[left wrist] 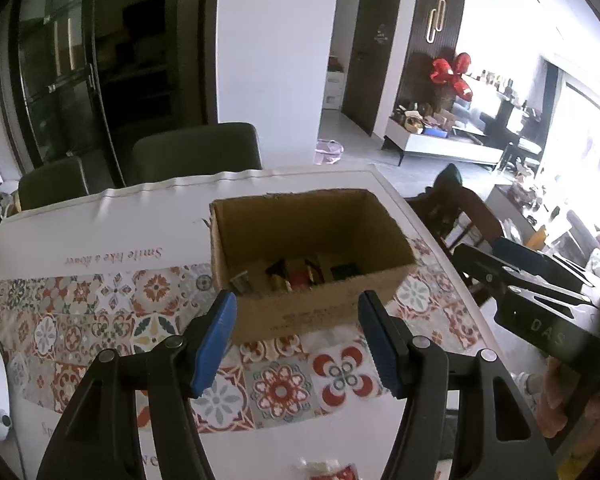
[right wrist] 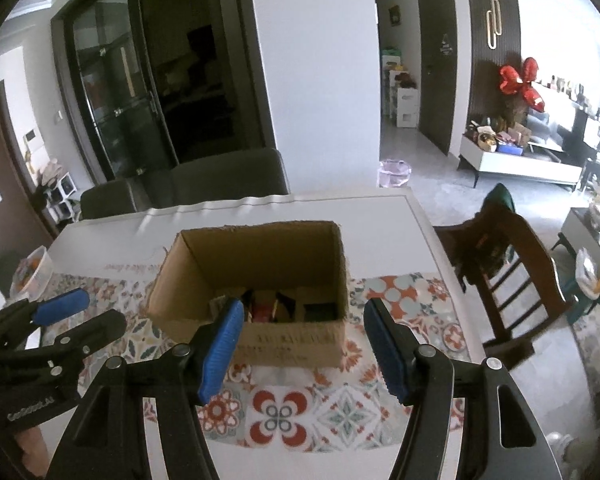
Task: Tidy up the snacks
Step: 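Move both tools back down to the snacks on the table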
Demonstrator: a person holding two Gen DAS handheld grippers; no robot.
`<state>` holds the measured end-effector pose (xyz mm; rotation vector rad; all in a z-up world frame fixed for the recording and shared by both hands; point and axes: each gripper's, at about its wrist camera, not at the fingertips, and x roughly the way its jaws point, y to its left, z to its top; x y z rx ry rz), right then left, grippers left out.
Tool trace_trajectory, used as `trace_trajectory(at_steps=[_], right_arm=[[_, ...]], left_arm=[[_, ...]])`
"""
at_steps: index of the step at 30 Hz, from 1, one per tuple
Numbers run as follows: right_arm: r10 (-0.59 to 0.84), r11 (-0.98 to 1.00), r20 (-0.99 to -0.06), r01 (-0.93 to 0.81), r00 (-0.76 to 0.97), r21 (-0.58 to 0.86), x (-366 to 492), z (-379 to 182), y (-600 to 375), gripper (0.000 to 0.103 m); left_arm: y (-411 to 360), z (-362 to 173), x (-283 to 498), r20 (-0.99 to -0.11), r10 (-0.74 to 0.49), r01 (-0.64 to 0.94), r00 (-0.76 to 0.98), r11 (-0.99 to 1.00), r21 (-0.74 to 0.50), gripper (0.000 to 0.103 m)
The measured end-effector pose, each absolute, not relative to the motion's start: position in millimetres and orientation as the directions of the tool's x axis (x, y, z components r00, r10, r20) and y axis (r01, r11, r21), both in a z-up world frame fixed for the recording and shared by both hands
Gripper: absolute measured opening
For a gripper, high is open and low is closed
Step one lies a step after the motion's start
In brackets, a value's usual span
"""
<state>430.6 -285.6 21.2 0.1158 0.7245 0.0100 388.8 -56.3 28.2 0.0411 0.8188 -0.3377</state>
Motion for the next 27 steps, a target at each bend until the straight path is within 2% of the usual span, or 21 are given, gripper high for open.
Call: trace_trajectory(at_steps=[12, 13, 14, 15, 23, 27], right_arm=[[-0.048, 0.988, -0.680, 0.133, 0.732, 0.074, 374, 7, -301, 0.063], [-0.066, 0.987, -0.684, 0.149, 0.726, 0.063, 370, 4, -304, 0.065], [-0.075, 0.985, -0.690, 0.160, 0.720, 0.060, 367, 2, -306, 0.073], [-0.086, 0.982, -0.695, 0.177, 0.714, 0.059, 364, -2, -309, 0.076], [-0.163, 0.972, -0.734, 0.234, 0.660, -0.005, 338, -28, -316, 0.076], [-0.161, 0.970, -0.756, 0.243, 0.635, -0.003, 324, -44, -319, 0.076]], left_arm=[[-66, 5, 344, -0.768, -0.302, 0.354, 0.565, 0.929, -0.105, 0.062], [-67, -1, 342, -0.780, -0.298, 0.350, 0.550, 0.931, -0.109, 0.062], [-68, -5, 339, -0.788, -0.290, 0.346, 0.543, 0.932, -0.105, 0.062], [-68, -8, 337, -0.794, -0.283, 0.342, 0.539, 0.934, -0.101, 0.062], [-69, -37, 312, -0.841, -0.257, 0.339, 0.477, 0.936, -0.094, 0.063], [-71, -50, 296, -0.850, -0.253, 0.344, 0.461, 0.934, -0.091, 0.071]])
